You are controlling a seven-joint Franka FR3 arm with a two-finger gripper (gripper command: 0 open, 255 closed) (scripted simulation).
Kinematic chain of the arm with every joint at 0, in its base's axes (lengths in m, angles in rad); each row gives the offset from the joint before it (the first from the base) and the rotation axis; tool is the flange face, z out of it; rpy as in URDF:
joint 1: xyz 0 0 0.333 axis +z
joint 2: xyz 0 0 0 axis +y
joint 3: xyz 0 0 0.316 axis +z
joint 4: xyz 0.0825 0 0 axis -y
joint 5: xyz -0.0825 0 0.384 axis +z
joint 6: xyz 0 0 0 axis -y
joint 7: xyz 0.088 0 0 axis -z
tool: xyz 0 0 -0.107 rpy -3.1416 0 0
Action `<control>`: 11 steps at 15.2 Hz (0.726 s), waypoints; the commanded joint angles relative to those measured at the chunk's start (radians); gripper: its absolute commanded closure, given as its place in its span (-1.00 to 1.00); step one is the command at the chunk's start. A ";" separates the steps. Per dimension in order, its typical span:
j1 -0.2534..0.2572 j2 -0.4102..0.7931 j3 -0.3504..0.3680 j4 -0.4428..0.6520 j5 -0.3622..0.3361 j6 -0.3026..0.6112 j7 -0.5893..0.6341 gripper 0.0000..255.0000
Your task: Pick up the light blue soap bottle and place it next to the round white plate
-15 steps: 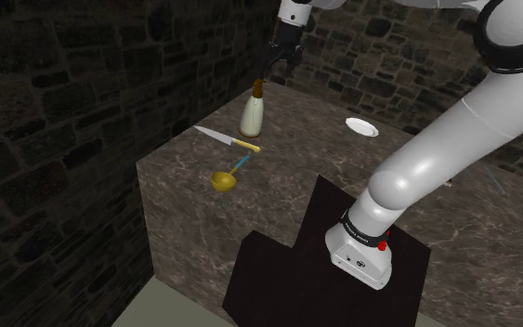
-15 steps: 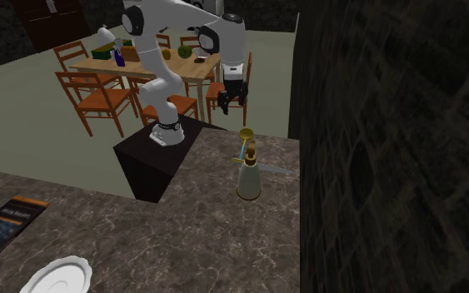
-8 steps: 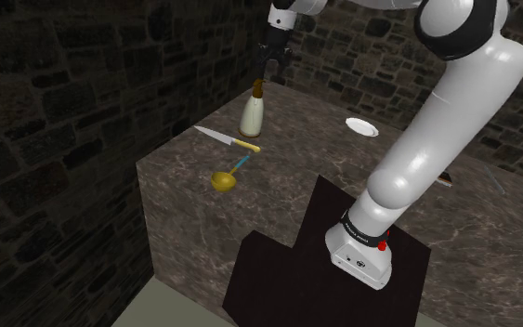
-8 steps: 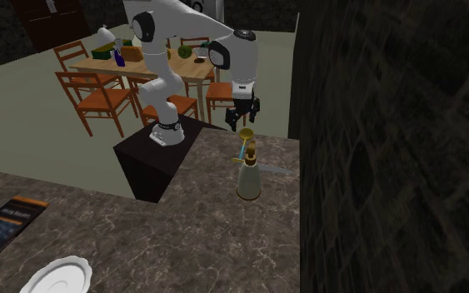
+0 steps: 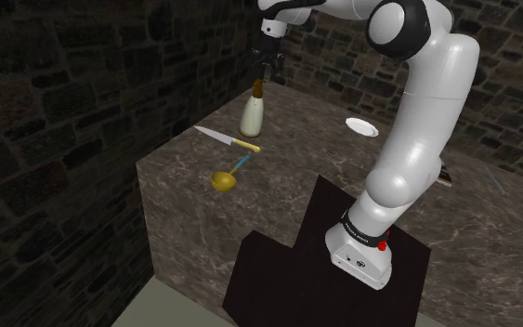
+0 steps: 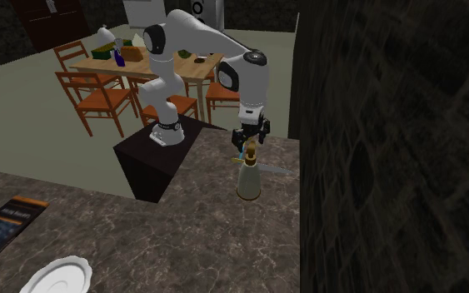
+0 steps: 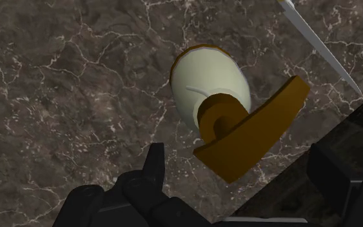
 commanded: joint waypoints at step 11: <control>-0.001 0.032 0.000 -0.055 0.006 0.087 0.000 -1.00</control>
